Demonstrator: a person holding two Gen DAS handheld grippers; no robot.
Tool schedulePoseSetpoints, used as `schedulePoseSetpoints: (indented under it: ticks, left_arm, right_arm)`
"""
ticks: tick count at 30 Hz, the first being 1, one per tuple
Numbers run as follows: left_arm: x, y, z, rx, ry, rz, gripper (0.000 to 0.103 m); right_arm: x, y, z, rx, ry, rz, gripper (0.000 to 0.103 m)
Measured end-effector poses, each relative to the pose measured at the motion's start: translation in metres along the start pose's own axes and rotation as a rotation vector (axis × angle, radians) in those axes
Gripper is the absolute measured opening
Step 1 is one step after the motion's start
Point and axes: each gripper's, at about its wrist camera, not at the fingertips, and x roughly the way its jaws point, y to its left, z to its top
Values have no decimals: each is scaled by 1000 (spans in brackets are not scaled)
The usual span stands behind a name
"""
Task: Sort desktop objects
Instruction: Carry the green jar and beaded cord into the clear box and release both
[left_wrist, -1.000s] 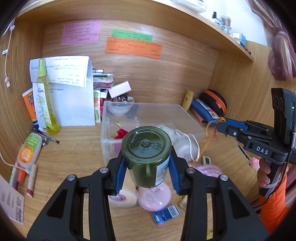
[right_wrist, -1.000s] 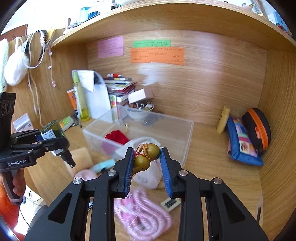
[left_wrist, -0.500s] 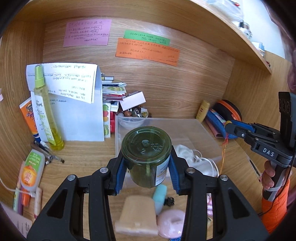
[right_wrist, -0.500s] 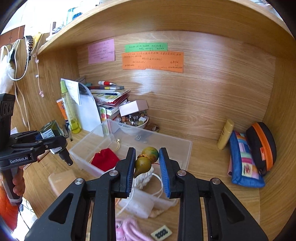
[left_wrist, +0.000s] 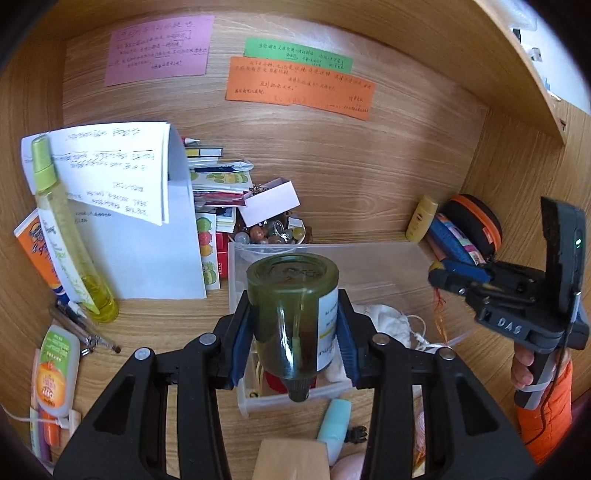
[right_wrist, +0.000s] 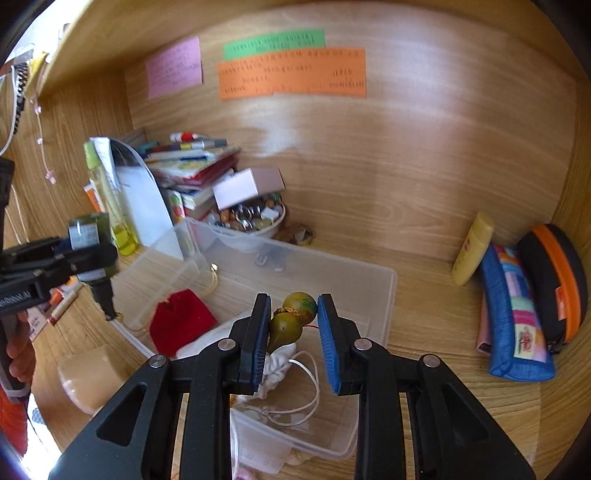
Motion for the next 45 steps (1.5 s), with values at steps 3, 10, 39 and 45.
schedulePoseSetpoints:
  ticks: [3, 10, 39, 45]
  left_arm:
    - [9, 0, 3, 3, 9, 4, 41]
    - [33, 0, 3, 5, 50, 10, 41]
    - [80, -23, -4, 140, 306, 22, 42]
    - [64, -27, 2, 142, 254, 38, 58]
  right_arm:
    - [13, -3, -4, 3, 31, 1, 24]
    - [31, -4, -13, -14, 86, 0, 24]
    - [36, 16, -14, -94, 127, -3, 24]
    - [28, 21, -15, -112, 112, -21, 43]
